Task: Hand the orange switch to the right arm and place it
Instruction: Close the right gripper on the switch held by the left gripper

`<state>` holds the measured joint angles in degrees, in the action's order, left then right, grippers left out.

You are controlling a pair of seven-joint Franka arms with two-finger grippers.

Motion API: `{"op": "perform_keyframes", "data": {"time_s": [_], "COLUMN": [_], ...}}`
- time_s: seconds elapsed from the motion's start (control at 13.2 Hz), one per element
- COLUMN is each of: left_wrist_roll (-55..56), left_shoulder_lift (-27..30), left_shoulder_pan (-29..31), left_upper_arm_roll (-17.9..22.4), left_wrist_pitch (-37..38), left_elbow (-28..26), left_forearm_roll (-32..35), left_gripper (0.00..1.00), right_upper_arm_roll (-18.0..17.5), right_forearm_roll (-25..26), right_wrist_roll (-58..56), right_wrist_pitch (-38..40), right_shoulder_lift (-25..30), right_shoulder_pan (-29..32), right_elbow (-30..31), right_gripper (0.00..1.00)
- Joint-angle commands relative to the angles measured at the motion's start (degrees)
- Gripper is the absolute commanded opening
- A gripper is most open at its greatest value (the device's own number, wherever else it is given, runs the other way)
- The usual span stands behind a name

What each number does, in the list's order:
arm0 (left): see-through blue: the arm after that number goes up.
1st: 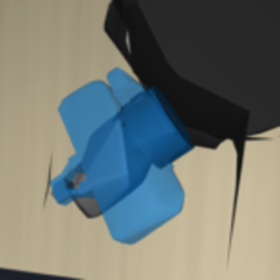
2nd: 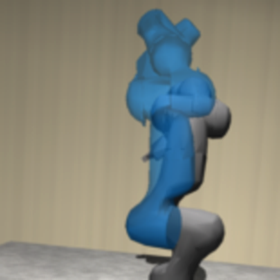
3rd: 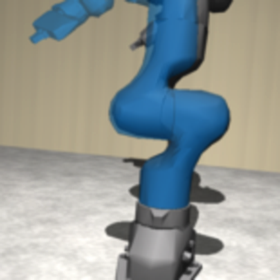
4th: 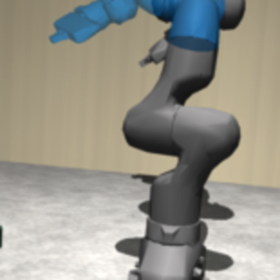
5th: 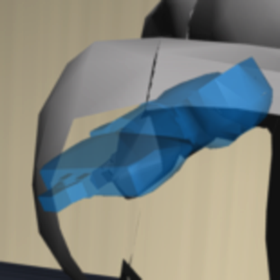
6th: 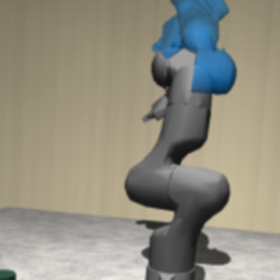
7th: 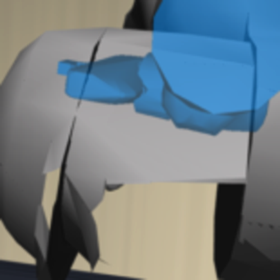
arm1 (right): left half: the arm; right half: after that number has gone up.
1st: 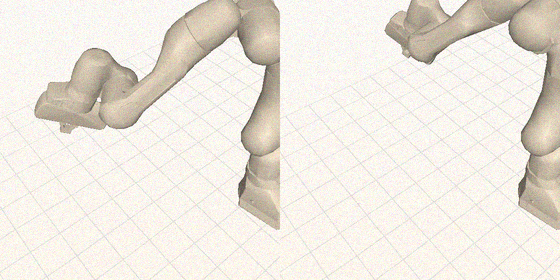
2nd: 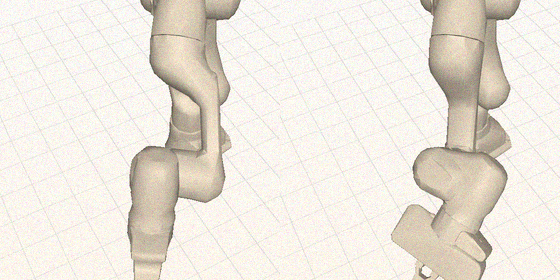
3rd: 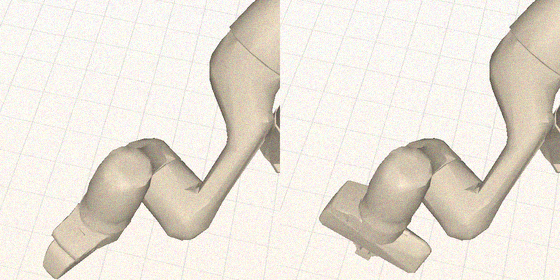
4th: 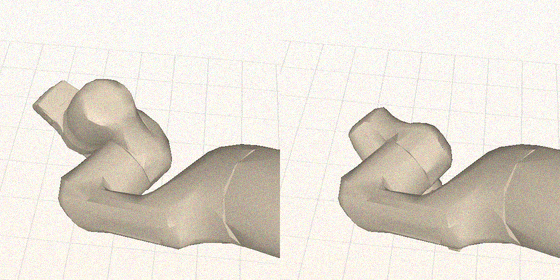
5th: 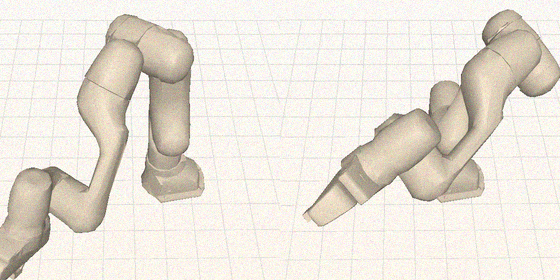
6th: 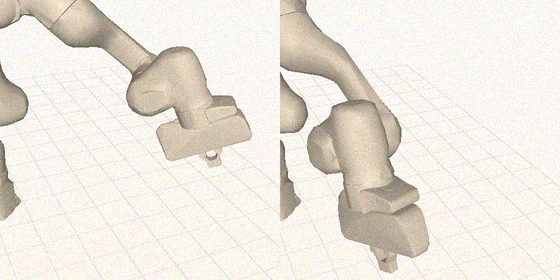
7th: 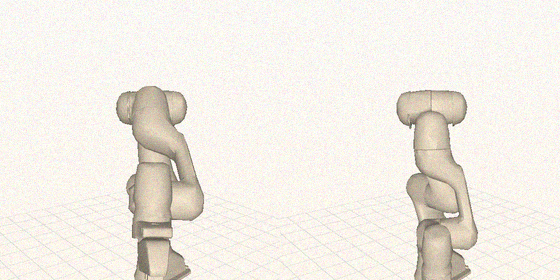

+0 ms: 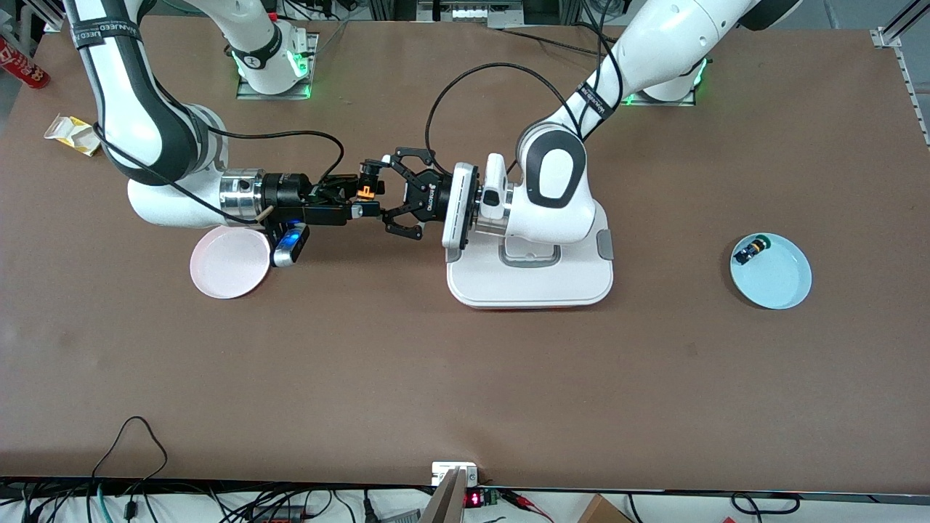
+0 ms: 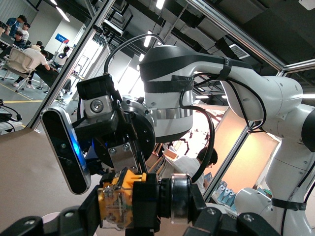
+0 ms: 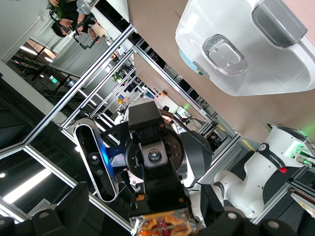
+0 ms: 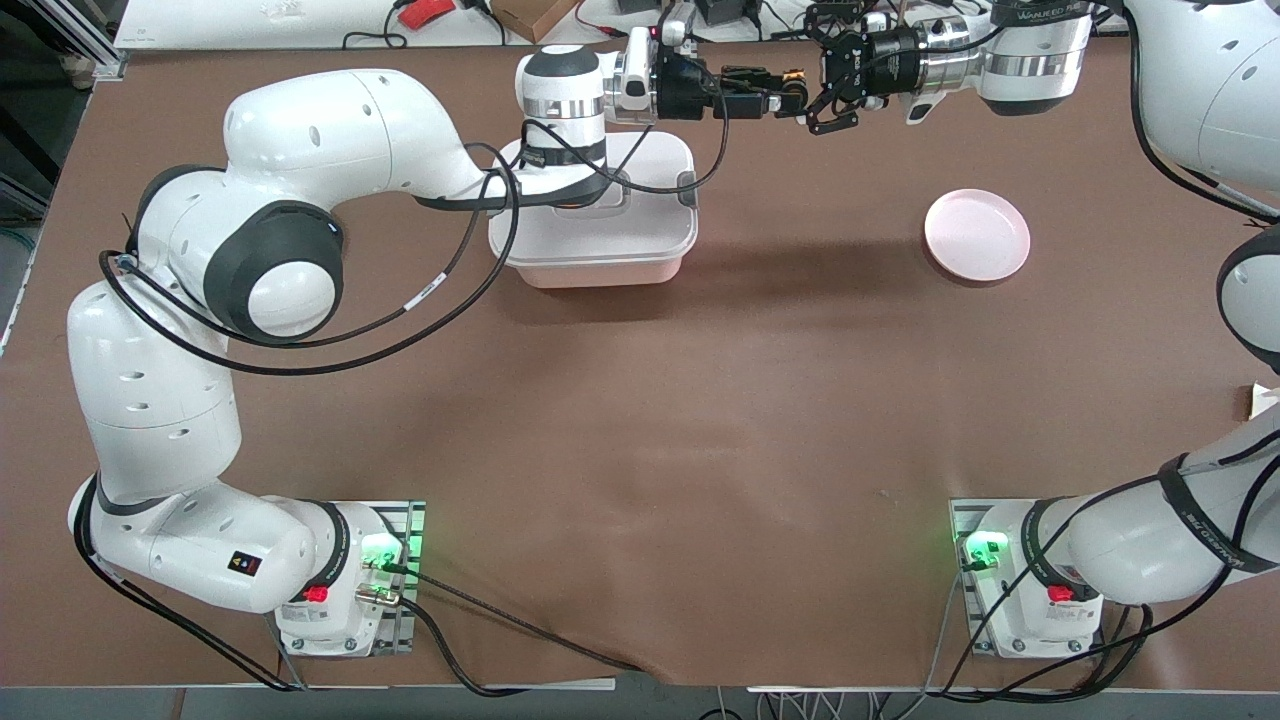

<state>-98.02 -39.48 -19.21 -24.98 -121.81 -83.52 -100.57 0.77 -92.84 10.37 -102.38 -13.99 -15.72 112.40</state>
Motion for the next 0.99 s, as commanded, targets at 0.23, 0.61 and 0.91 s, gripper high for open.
{"op": "perform_keyframes", "data": {"time_s": [0.23, 0.61, 0.91], "left_wrist_roll": [-2.5, -2.4, -2.4], "left_shoulder_lift": [0.2, 0.2, 0.2], "left_shoulder_pan": [-0.1, -0.4, -0.6], "left_upper_arm_roll": [0.4, 0.4, 0.4], "left_wrist_pitch": [-0.9, -0.9, -1.1], "left_elbow": [-0.3, -0.2, -0.2], "left_forearm_roll": [-2.3, -2.5, -2.5], "left_gripper": [0.35, 0.35, 0.35], "right_upper_arm_roll": [-0.2, -0.2, -0.2], "right_forearm_roll": [0.0, 0.4, 0.5], "right_wrist_roll": [-0.9, -1.8, -2.7], "right_wrist_pitch": [1.3, 1.3, 1.5], "right_shoulder_lift": [1.0, 1.2, 3.7], "right_shoulder_pan": [2.0, 1.9, 1.8], "right_elbow": [0.7, 1.3, 4.2], "right_gripper": [1.00, 0.81, 0.48]}}
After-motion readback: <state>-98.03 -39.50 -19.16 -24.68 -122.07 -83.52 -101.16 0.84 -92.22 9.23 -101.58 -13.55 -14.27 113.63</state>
